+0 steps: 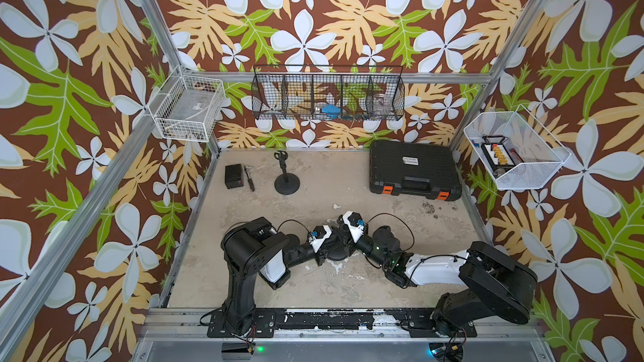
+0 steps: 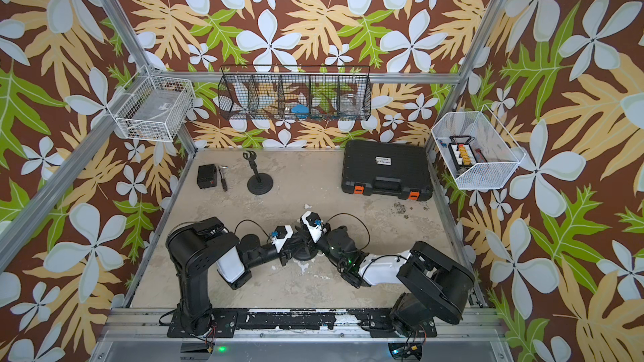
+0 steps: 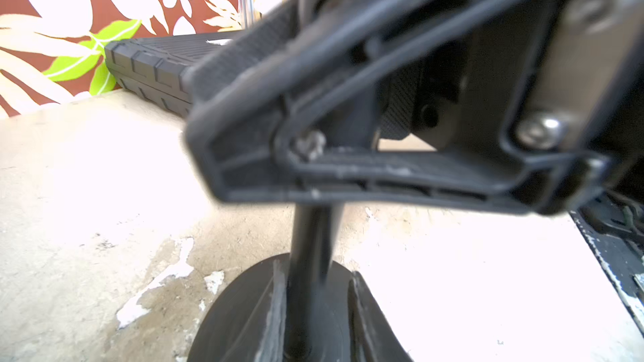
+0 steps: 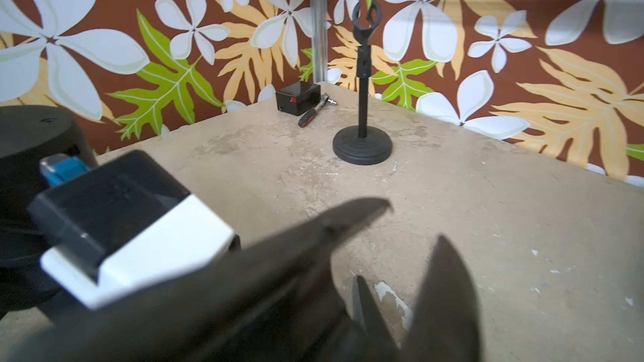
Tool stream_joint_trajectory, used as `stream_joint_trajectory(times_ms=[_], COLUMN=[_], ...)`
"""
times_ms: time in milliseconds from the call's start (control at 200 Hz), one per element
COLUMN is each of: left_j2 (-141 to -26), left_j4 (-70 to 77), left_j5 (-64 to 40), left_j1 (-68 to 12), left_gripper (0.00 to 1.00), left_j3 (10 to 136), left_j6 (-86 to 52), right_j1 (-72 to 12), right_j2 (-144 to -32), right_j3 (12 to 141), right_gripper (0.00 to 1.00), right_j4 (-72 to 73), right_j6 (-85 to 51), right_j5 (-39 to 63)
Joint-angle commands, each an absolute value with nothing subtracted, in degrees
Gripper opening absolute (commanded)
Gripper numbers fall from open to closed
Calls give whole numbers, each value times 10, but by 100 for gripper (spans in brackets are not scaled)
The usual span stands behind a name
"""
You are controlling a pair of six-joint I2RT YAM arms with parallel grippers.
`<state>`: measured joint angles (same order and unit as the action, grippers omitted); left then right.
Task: Assemble a microphone stand
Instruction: Screw the microphone stand pole into the microphone stand base.
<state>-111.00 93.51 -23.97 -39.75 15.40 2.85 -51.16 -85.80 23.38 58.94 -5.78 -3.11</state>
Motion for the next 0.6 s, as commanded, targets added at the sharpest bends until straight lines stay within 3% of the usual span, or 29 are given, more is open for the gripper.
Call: stream_joint_trajectory(times_ms=[0, 295, 591], left_j2=[-1108, -1127, -1140], left_j4=[1072, 1072, 1072], left_j5=[-244, -250, -244], left_j1=[-398, -398, -398], left_gripper=[29, 39, 36], left_j3=[155, 170, 192], left_j6=[28, 25, 22], right_j1=[-518, -522, -537], right_j2=[-854, -867, -900], right_j3=[226, 251, 291], right_gripper=[0, 0, 0], right_j4=[541, 531, 484], right_j6=[-72, -74, -52], right_j5=[-104, -59, -38])
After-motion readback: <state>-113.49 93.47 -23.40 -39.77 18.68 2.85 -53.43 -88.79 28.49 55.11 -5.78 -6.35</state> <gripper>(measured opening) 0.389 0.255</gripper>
